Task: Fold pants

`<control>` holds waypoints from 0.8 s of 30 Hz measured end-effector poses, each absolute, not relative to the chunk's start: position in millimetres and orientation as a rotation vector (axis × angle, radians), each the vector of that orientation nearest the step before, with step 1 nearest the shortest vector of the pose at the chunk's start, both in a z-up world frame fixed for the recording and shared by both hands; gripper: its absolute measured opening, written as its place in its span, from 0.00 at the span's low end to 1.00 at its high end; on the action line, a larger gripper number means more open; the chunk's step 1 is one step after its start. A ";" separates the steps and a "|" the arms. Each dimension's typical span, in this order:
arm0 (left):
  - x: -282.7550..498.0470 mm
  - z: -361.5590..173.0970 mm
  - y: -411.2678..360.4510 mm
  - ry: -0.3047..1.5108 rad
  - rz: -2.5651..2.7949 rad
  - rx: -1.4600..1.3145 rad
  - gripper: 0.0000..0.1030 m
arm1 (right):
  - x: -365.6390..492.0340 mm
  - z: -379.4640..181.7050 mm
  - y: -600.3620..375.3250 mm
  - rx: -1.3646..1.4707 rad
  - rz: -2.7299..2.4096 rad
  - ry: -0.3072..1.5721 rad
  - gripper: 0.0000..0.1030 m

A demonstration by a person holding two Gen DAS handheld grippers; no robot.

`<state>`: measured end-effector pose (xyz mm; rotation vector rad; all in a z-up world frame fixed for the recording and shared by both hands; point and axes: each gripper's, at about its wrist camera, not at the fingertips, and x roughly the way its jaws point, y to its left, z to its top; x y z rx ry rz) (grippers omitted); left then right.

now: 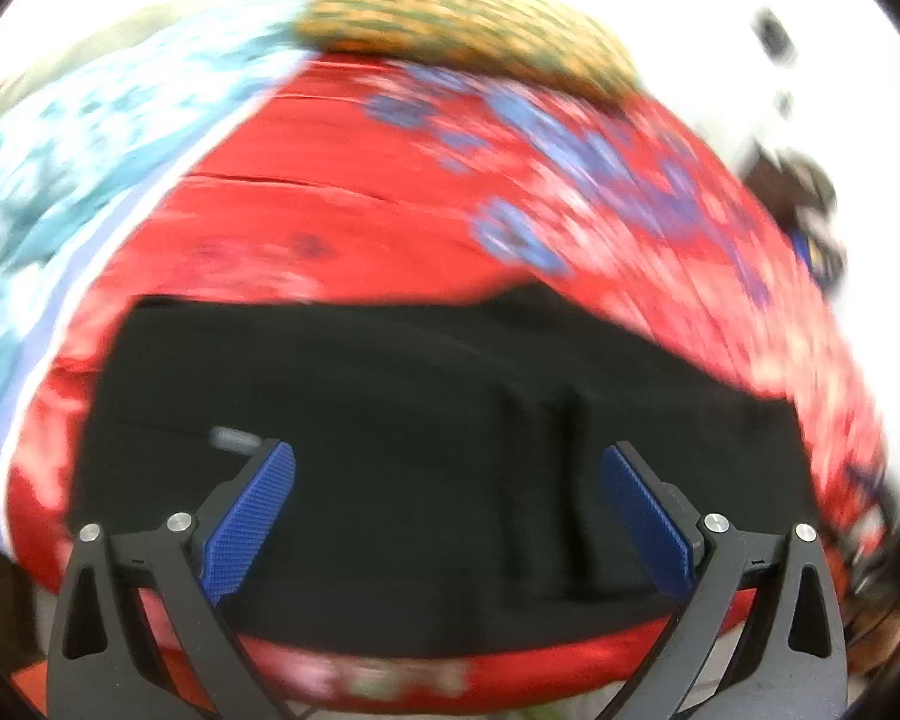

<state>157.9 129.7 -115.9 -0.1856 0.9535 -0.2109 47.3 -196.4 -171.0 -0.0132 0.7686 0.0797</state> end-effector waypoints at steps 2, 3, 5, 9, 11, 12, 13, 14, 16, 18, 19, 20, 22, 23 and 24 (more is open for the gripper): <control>164.4 -110.7 181.7 0.937 -0.144 -0.282 0.99 | 46.2 -171.2 -197.5 -0.008 0.088 0.768 1.00; 169.7 -111.6 222.3 0.939 -0.089 -0.354 0.99 | 46.3 -171.3 -198.2 0.003 0.097 0.768 1.00; 177.7 -123.4 266.8 1.002 -0.037 -0.443 0.99 | 48.3 -172.6 -199.6 0.027 0.112 0.771 1.00; 193.4 -152.9 309.9 1.123 -0.054 -0.530 0.99 | 53.4 -178.2 -197.2 0.030 0.124 0.792 1.00; 201.0 -163.1 303.9 1.147 -0.102 -0.519 0.99 | 55.1 -180.8 -195.5 0.022 0.126 0.801 1.00; 205.4 -166.6 298.8 1.157 -0.122 -0.513 0.99 | 55.5 -182.1 -194.5 0.021 0.127 0.805 1.00; 212.0 -173.2 291.5 1.171 -0.141 -0.501 0.99 | 56.3 -183.3 -193.5 0.021 0.129 0.812 1.00; 219.7 -180.2 283.0 1.188 -0.152 -0.477 0.99 | 56.5 -183.9 -192.1 0.020 0.129 0.816 1.00; 231.3 -191.4 269.9 1.211 -0.147 -0.406 0.99 | 56.2 -185.1 -190.0 0.018 0.127 0.825 1.00; 240.0 -205.3 258.1 1.250 -0.147 -0.339 0.99 | 56.3 -185.2 -190.0 0.023 0.126 0.829 1.00; 242.6 -210.4 254.5 1.266 -0.159 -0.325 0.99 | 56.3 -185.1 -190.3 0.028 0.125 0.829 1.00; 243.6 -213.7 251.8 1.271 -0.178 -0.322 0.99 | 56.4 -185.2 -190.9 0.033 0.122 0.832 1.00; 245.0 -214.1 249.9 1.264 -0.205 -0.316 0.99 | 56.8 -186.6 -192.1 0.042 0.116 0.836 1.00; 245.4 -214.3 250.3 1.265 -0.214 -0.320 0.99 | 57.5 -188.0 -192.7 0.047 0.113 0.841 1.00; 245.4 -214.1 251.7 1.264 -0.227 -0.328 0.99 | 58.5 -189.5 -193.1 0.052 0.111 0.846 1.00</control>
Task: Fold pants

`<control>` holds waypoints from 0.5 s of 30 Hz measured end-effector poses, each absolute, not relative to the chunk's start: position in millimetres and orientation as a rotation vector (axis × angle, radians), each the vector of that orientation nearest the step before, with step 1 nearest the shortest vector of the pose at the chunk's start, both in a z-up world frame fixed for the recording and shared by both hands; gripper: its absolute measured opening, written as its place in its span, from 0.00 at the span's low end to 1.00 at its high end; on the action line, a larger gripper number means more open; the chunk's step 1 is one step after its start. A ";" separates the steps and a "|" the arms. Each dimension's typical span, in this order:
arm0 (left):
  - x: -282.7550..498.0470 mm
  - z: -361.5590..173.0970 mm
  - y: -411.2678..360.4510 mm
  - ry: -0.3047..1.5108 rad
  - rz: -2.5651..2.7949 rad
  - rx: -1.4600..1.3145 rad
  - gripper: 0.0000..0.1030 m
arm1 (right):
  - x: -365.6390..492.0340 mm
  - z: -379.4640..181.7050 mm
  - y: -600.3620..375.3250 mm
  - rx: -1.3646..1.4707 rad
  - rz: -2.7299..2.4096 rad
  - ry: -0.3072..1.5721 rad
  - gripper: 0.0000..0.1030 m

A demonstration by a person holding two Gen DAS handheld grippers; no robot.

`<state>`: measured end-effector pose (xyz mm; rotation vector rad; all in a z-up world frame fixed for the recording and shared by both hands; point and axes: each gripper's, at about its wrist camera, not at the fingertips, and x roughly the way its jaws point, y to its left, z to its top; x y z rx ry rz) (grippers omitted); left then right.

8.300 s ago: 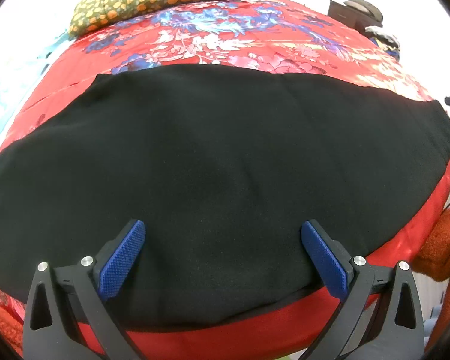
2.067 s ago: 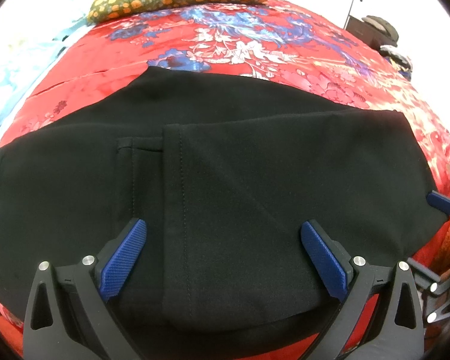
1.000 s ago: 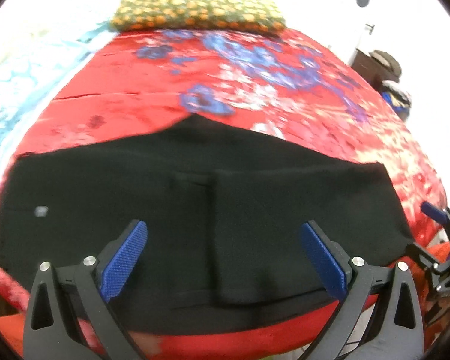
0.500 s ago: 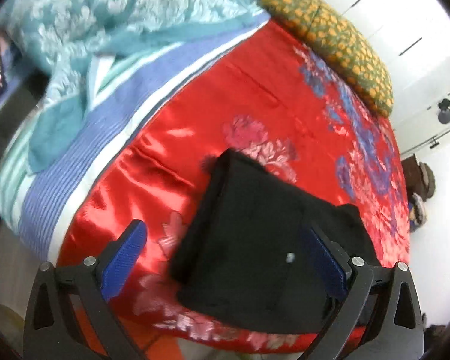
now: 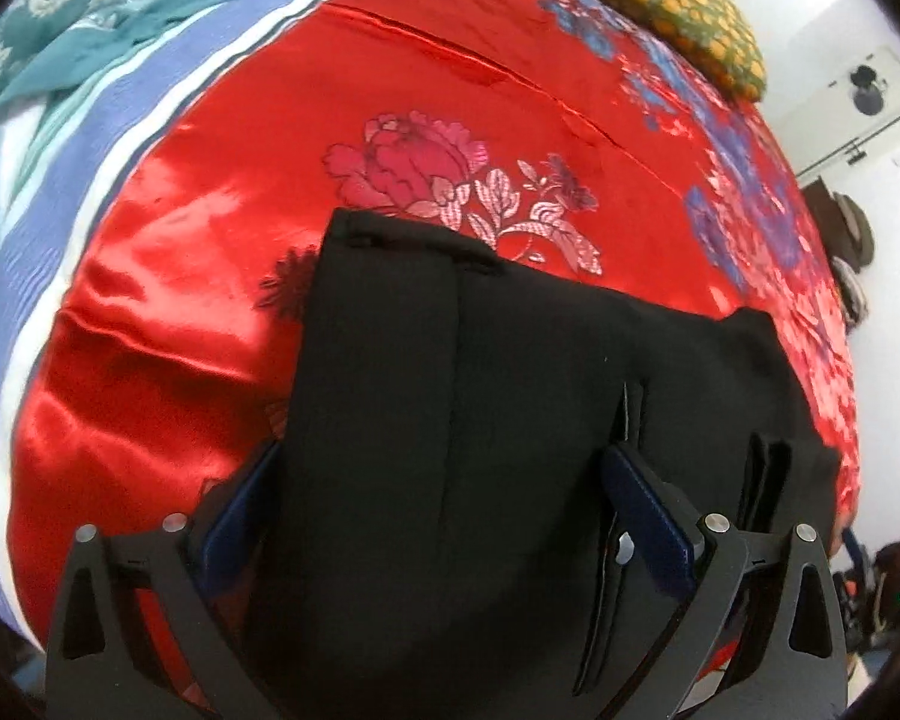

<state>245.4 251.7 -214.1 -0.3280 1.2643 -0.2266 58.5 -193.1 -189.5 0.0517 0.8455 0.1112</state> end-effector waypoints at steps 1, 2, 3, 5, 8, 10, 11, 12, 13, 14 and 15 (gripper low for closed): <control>246.0 -214.3 253.1 1.251 -0.240 -0.332 0.98 | 59.9 -191.2 -193.1 0.056 0.110 0.851 1.00; 246.0 -213.1 253.0 1.241 -0.246 -0.327 0.91 | 60.8 -192.0 -192.8 0.059 0.108 0.854 1.00; 246.9 -211.9 252.5 1.235 -0.255 -0.324 0.82 | 62.1 -193.2 -192.4 0.060 0.108 0.858 1.00; 244.8 -210.5 247.1 1.224 -0.258 -0.292 0.72 | 64.1 -194.1 -190.6 0.057 0.112 0.860 1.00; 240.1 -206.0 242.4 1.207 -0.261 -0.267 0.56 | 67.0 -194.7 -186.6 0.051 0.126 0.859 1.00; 237.3 -202.3 249.5 1.194 -0.244 -0.313 0.44 | 69.4 -195.1 -183.1 0.048 0.134 0.859 1.00; 236.9 -201.8 250.9 1.193 -0.243 -0.341 0.39 | 70.4 -195.1 -181.6 0.047 0.139 0.858 1.00; 234.6 -199.8 252.7 1.188 -0.238 -0.368 0.35 | 71.1 -195.0 -180.2 0.045 0.145 0.857 1.00; 233.0 -198.1 253.1 1.184 -0.234 -0.377 0.32 | 71.1 -194.7 -179.1 0.044 0.149 0.855 1.00; 230.9 -195.8 252.4 1.179 -0.230 -0.387 0.29 | 71.5 -194.4 -178.1 0.041 0.153 0.854 1.00; 229.4 -193.4 251.8 1.174 -0.225 -0.398 0.26 | 71.5 -193.9 -176.9 0.039 0.157 0.852 1.00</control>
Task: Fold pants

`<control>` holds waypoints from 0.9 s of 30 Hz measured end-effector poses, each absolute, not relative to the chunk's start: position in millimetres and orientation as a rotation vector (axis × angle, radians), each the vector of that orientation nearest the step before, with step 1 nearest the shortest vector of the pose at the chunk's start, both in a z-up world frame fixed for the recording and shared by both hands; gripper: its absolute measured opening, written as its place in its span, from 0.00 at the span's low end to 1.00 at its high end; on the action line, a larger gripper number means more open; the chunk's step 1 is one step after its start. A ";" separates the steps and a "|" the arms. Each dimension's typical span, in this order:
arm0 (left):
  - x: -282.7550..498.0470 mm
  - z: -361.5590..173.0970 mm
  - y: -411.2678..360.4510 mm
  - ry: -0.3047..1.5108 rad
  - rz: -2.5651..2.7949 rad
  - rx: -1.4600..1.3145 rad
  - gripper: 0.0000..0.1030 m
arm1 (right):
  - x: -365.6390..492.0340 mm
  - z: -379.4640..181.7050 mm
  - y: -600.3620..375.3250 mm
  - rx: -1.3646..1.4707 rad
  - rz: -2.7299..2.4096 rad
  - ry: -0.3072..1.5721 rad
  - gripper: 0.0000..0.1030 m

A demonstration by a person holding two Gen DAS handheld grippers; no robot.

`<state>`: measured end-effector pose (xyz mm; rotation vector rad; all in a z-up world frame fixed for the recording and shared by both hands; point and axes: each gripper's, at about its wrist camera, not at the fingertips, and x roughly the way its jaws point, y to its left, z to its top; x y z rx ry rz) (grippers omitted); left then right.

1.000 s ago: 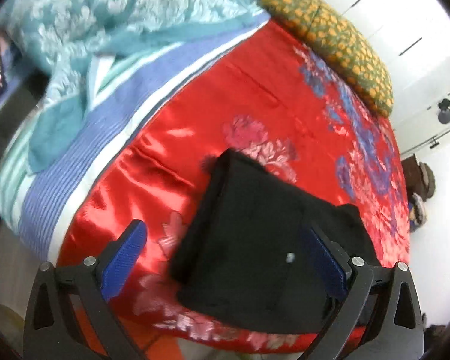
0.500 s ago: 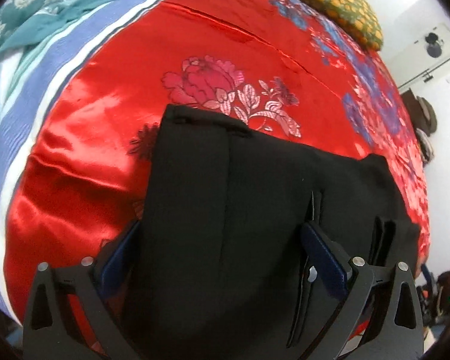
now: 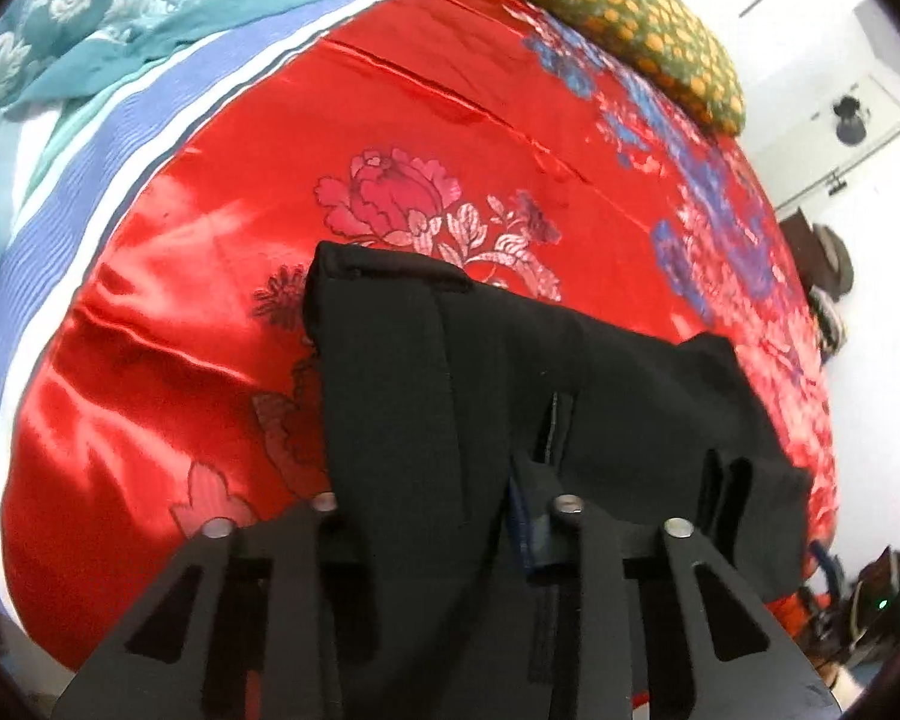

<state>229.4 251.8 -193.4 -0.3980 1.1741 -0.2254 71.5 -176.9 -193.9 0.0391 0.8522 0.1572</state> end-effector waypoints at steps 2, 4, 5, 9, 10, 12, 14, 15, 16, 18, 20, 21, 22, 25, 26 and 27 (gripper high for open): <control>224.1 -185.9 254.0 1.156 -0.220 -0.452 0.23 | 70.8 -193.3 -176.5 0.036 0.160 0.849 1.00; 217.5 -176.7 258.3 1.129 -0.229 -0.540 0.22 | 69.7 -192.1 -177.8 0.038 0.159 0.844 1.00; 214.5 -173.0 260.8 1.118 -0.234 -0.586 0.22 | 69.0 -191.0 -179.4 0.044 0.156 0.840 1.00; 196.4 -150.2 260.6 1.069 -0.271 -0.710 0.21 | 68.8 -185.7 -187.9 0.083 0.147 0.816 1.00; 194.2 -144.7 257.7 1.063 -0.279 -0.725 0.21 | 68.6 -184.0 -190.2 0.095 0.144 0.809 1.00; 185.2 -124.2 244.5 1.041 -0.309 -0.755 0.20 | 68.6 -179.7 -196.4 0.126 0.141 0.789 1.00; 178.9 -108.6 230.6 1.028 -0.334 -0.773 0.20 | 68.9 -175.5 -203.3 0.159 0.137 0.771 1.00; 175.3 -98.1 218.7 1.022 -0.350 -0.780 0.20 | 69.2 -173.5 -207.1 0.177 0.136 0.762 1.00; 173.0 -90.5 207.5 1.019 -0.359 -0.782 0.20 | 69.1 -171.1 -211.3 0.197 0.135 0.751 1.00; 170.0 -77.5 185.4 1.016 -0.371 -0.784 0.20 | 68.0 -165.2 -220.7 0.246 0.135 0.721 1.00; 167.4 -64.6 154.5 1.018 -0.392 -0.791 0.20 | 66.8 -158.0 -233.2 0.305 0.127 0.687 1.00; 166.1 -60.5 142.3 1.021 -0.401 -0.791 0.20 | 65.6 -154.1 -240.2 0.337 0.124 0.668 1.00; 165.9 -55.9 125.0 1.024 -0.414 -0.788 0.20 | 64.3 -150.3 -246.6 0.364 0.123 0.651 1.00; 162.8 -52.0 77.2 1.034 -0.446 -0.770 0.20 | 56.9 -138.8 -266.3 0.427 0.104 0.603 1.00; 162.8 -53.7 63.4 1.042 -0.451 -0.770 0.20 | 54.2 -135.5 -271.4 0.441 0.099 0.590 1.00; 163.3 -57.8 42.4 1.058 -0.456 -0.768 0.20 | 51.4 -132.2 -278.4 0.458 0.095 0.575 1.00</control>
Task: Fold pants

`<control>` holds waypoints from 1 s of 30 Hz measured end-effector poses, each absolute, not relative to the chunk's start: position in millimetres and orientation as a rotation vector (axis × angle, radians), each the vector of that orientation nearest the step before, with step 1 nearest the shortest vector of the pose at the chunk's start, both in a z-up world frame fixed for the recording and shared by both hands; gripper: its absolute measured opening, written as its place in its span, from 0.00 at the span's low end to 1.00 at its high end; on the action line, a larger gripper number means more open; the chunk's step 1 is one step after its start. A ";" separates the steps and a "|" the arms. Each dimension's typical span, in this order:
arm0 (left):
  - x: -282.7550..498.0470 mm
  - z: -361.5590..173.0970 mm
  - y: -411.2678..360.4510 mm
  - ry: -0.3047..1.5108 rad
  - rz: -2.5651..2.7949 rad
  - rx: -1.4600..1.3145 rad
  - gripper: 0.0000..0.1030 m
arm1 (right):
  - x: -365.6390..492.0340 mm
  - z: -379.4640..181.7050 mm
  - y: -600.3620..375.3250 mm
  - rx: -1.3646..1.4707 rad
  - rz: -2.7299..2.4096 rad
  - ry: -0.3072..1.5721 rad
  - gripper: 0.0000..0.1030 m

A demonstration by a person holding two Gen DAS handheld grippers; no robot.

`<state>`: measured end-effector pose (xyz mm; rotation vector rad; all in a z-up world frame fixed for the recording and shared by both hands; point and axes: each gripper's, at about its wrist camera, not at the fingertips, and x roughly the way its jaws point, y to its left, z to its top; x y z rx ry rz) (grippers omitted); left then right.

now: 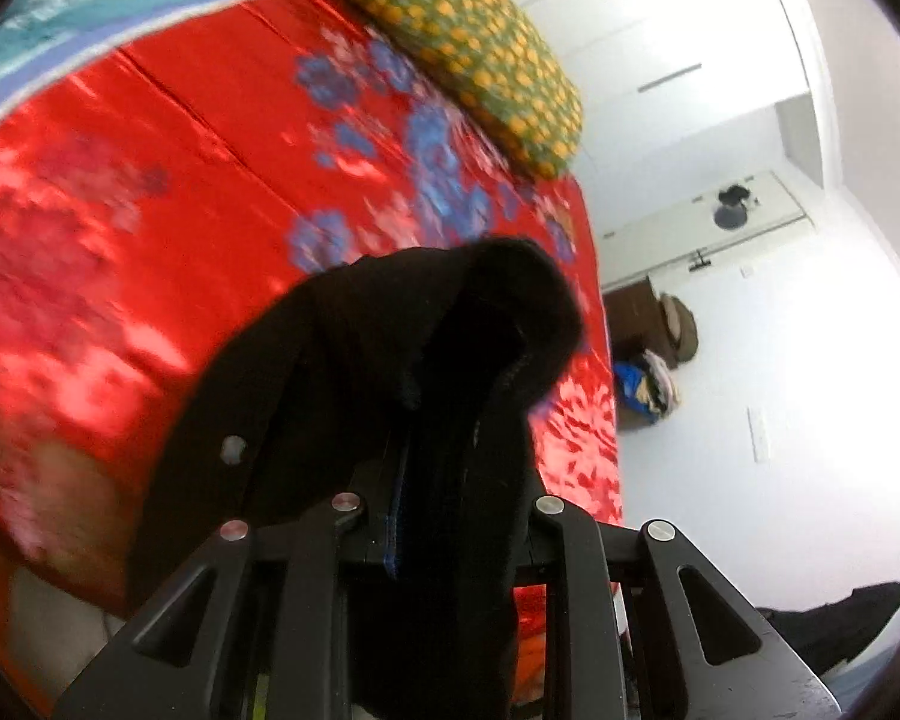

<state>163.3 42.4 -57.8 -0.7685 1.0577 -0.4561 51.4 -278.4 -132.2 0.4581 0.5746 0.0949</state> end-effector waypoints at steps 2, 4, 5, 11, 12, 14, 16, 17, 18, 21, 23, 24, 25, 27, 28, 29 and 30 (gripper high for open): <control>164.0 -66.0 12.7 1.081 -0.463 -0.768 0.20 | 44.7 -126.1 -292.1 0.487 0.080 0.545 1.00; 164.9 -81.4 -30.4 1.114 -0.480 -0.759 0.20 | 39.1 -123.5 -304.5 0.508 0.061 0.527 1.00; 165.1 -88.8 -48.1 1.129 -0.481 -0.746 0.20 | 36.4 -123.7 -310.7 0.519 0.048 0.521 1.00; 167.9 -161.5 -160.6 1.282 -0.505 -0.520 0.52 | 23.0 -134.1 -344.9 0.623 -0.028 0.519 1.00; 164.4 -172.4 -169.9 1.321 -0.525 -0.518 0.52 | 19.9 -134.7 -350.5 0.638 -0.037 0.513 1.00; 155.6 -169.7 -172.3 1.305 -0.574 -0.539 0.56 | 10.1 -135.8 -365.2 0.681 -0.075 0.494 1.00; 151.3 -152.0 -159.4 1.252 -0.634 -0.534 0.65 | -1.3 -138.1 -379.8 0.733 -0.110 0.469 1.00; 149.8 -143.4 -149.4 1.223 -0.642 -0.521 0.70 | -4.8 -140.0 -384.8 0.755 -0.121 0.464 1.00; 150.0 -129.4 -131.9 1.177 -0.636 -0.500 0.73 | -6.7 -143.4 -391.0 0.788 -0.132 0.470 1.00; 152.2 -101.8 -87.8 1.071 -0.576 -0.459 0.83 | 4.3 -155.6 -391.5 0.825 -0.096 0.556 1.00; 147.1 -87.9 -48.3 1.005 -0.501 -0.423 0.86 | 14.0 -158.2 -376.1 0.770 -0.019 0.602 1.00; 145.4 -86.6 -31.2 0.987 -0.469 -0.411 0.86 | 20.4 -157.3 -359.7 0.720 0.058 0.631 1.00; 140.6 -88.4 -8.8 0.971 -0.425 -0.401 0.86 | 28.9 -155.9 -337.5 0.657 0.163 0.661 1.00; 130.8 -100.0 22.4 0.954 -0.364 -0.396 0.86 | 39.4 -158.7 -299.8 0.553 0.302 0.725 0.92; 126.0 -107.5 32.7 0.948 -0.337 -0.389 0.86 | 42.7 -161.9 -286.2 0.515 0.340 0.754 0.85; 120.3 -115.2 41.6 0.944 -0.314 -0.377 0.86 | 48.4 -169.2 -270.3 0.481 0.381 0.799 0.71; 114.8 -123.3 48.8 0.942 -0.293 -0.364 0.86 | 54.1 -176.5 -260.8 0.471 0.398 0.838 0.64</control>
